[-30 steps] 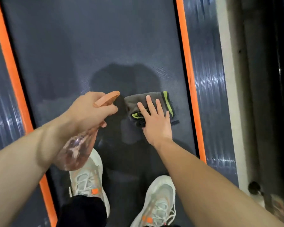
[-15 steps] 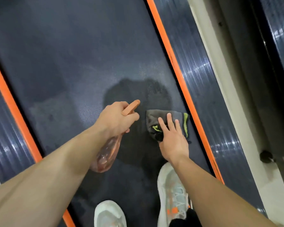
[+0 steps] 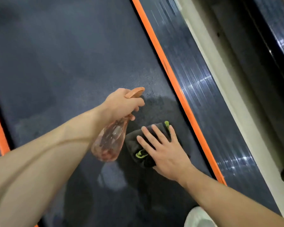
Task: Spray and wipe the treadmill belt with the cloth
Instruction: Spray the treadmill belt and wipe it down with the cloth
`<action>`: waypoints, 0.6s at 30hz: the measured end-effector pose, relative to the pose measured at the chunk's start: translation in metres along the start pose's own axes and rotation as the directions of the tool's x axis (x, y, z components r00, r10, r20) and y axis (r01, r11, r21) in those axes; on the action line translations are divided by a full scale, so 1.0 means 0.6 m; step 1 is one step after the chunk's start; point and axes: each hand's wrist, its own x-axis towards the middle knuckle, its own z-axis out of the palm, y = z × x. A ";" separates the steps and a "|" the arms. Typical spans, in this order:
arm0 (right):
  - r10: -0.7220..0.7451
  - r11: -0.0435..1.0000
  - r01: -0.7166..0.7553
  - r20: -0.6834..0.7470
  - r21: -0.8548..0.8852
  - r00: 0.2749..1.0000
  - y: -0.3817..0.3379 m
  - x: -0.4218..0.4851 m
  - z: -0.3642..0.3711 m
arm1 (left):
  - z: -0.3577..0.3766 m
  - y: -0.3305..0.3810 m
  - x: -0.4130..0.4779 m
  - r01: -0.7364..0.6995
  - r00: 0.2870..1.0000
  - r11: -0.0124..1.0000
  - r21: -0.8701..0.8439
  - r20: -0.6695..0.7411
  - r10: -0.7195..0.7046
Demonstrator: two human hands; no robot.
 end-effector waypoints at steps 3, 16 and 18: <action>-0.190 0.980 0.192 0.030 -0.062 0.981 0.043 0.031 0.000 | -0.009 0.016 0.028 -0.029 1.000 0.999 0.032 -0.003 0.030; -0.255 0.966 0.249 -0.082 -0.069 0.964 0.055 0.051 0.037 | -0.010 -0.017 0.028 -0.005 0.999 0.936 0.352 0.043 -0.011; -0.239 0.970 0.233 -0.094 -0.075 0.966 0.053 0.049 0.037 | -0.014 -0.038 0.016 0.007 1.000 0.918 0.397 -0.015 -0.001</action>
